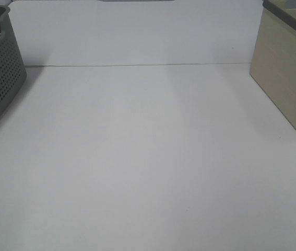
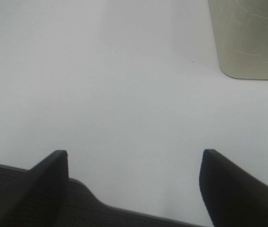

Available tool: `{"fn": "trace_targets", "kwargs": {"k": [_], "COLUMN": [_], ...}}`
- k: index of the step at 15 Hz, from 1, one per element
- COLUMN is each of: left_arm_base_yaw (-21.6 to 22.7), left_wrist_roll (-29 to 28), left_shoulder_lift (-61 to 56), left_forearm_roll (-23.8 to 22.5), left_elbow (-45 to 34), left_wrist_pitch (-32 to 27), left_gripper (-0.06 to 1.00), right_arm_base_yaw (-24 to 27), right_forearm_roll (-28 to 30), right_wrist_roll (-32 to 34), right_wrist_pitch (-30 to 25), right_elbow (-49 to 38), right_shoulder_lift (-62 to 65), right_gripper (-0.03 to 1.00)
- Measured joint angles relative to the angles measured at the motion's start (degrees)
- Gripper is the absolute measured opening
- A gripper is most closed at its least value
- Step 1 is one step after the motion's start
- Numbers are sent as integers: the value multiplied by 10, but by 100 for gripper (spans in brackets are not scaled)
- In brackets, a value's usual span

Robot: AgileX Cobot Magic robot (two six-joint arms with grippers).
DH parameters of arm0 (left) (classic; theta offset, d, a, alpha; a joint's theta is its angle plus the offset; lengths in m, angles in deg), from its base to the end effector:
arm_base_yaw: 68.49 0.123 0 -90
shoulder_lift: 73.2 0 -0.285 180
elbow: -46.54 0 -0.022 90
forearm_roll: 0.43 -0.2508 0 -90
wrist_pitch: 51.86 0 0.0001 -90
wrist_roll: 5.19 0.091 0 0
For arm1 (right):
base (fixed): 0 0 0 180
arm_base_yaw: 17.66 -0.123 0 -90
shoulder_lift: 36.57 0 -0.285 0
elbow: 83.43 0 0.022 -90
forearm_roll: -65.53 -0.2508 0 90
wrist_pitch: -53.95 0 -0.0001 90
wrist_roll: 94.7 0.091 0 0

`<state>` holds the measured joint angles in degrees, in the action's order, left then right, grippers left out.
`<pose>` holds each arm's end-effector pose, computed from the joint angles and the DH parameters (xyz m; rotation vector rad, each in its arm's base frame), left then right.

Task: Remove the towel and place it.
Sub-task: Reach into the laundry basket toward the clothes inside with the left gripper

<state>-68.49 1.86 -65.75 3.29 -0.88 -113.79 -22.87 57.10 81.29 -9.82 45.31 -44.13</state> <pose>-0.0091 -0.0052 0.2813 0.1300 2.0327 -0.0003 -0.0043 0.0116 0.2608 -0.1794 2.1283 0.1915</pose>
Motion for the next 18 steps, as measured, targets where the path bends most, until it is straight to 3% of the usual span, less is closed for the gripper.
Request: {"fn": "trace_targets", "kwargs": {"k": [18], "left_arm_base_yaw": [0], "left_wrist_roll": [0], "left_shoulder_lift": [0], "left_forearm_roll": [0], "left_elbow": [0], "left_wrist_pitch": [0], "left_gripper": [99], "right_arm_base_yaw": [0], "right_forearm_roll": [0], "right_wrist_roll": [0], "right_wrist_pitch": [0], "right_elbow": [0], "right_shoulder_lift": [0], "right_gripper": [75]}}
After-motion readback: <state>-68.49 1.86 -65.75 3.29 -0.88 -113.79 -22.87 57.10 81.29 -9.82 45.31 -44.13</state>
